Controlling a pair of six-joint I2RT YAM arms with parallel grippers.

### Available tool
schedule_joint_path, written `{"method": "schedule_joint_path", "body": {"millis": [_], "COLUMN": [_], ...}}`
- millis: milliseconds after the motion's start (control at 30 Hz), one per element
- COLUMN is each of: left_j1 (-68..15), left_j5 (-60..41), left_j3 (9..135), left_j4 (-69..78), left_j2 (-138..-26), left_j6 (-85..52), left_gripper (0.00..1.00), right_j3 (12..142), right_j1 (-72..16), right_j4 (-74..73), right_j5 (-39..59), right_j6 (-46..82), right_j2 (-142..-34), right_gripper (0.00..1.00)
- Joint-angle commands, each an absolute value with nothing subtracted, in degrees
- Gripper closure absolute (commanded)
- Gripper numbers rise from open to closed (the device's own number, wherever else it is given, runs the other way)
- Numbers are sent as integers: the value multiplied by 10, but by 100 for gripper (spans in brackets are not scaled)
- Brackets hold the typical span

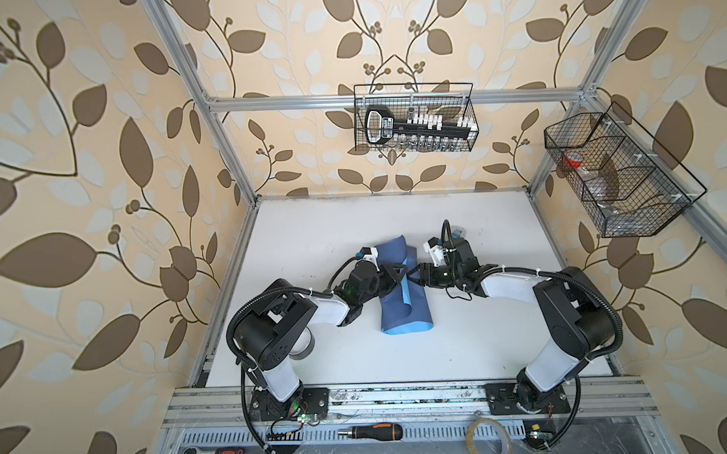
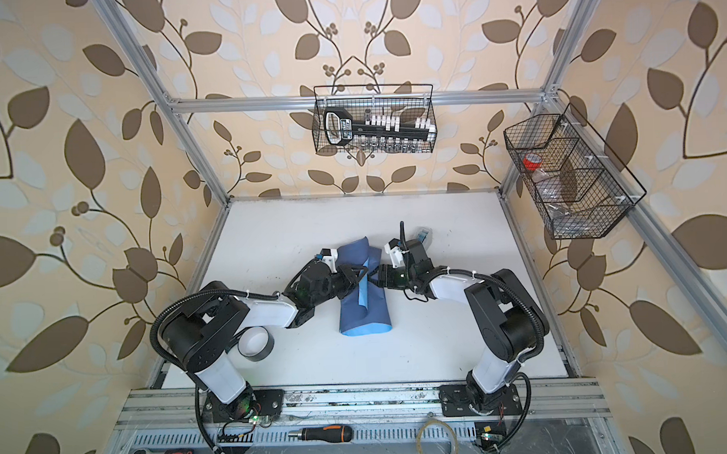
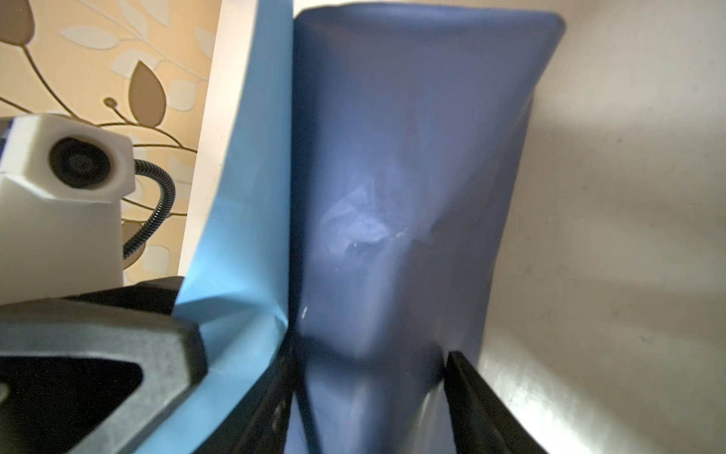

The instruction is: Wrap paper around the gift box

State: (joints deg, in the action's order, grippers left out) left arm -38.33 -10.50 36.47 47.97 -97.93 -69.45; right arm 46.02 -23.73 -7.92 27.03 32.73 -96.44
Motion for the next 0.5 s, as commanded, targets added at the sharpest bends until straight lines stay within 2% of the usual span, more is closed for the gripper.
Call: {"method": "schedule_joint_path", "body": {"millis": [0, 467], "left_j1": [-390, -392], "left_j5": [-95, -95], "left_j3": [334, 356], "left_j4": [409, 368], "left_j2": [-1014, -1026], "left_j6": [-685, -678], "left_gripper": [66, 58], "right_j3": [448, 460], "right_j1": [-226, -186], "right_j4": [49, 89], "right_j5": [225, 232], "right_j6": [303, 289], "right_j2": [-973, -909], "right_gripper": [39, 39]}}
